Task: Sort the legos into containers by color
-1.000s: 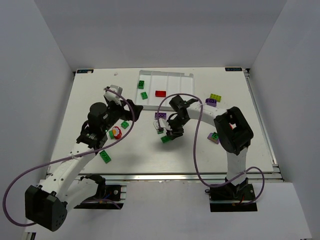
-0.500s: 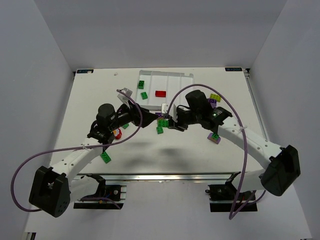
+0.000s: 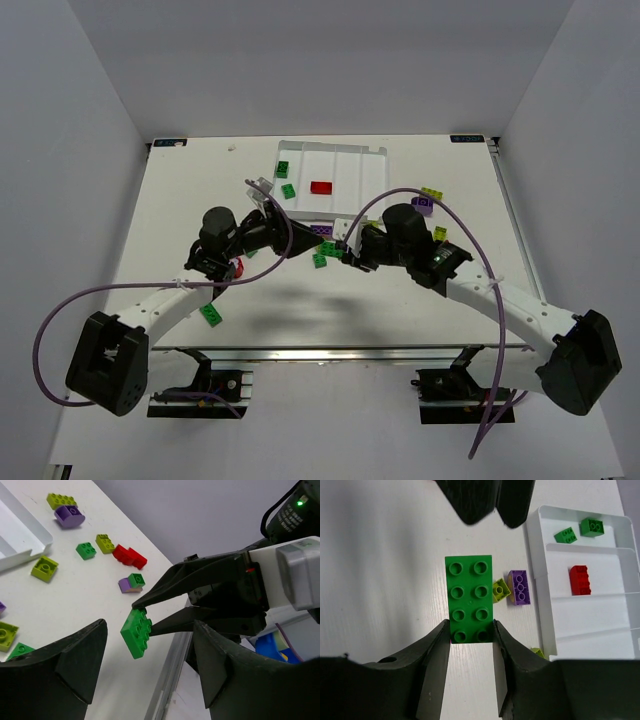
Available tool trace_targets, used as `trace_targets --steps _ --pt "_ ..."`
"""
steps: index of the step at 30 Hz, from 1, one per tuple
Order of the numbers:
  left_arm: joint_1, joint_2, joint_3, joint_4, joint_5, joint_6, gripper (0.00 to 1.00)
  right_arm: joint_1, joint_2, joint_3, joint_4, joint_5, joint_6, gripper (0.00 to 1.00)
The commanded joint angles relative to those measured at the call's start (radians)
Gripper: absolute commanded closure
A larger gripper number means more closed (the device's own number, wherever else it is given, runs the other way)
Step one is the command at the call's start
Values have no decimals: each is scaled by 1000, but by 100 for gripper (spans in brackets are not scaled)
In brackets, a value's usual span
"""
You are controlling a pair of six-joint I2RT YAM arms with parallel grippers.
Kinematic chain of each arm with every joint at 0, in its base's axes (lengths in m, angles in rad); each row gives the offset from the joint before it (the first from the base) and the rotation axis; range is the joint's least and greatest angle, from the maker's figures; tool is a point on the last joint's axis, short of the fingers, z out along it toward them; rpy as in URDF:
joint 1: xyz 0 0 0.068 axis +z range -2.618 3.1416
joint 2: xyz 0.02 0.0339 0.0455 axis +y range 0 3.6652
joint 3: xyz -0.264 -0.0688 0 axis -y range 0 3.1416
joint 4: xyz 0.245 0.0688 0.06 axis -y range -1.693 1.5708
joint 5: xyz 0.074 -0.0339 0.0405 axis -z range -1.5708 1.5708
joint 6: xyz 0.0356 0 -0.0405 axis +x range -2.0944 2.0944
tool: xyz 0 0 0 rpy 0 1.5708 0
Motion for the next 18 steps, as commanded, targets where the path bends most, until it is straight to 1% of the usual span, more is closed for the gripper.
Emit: trace_targets --steps 1,5,9,15,18 --pt "-12 6 15 20 52 -12 22 30 -42 -21 119 46 2 100" --pt "-15 17 24 -17 37 11 26 50 -54 -36 148 63 -2 100" --pt "-23 32 30 -22 45 13 31 64 -63 -46 153 72 -2 100" --pt "-35 50 45 -51 58 30 35 84 -65 -53 201 104 -2 100" --pt "-37 56 50 -59 65 35 40 88 -63 -53 204 115 -4 100"
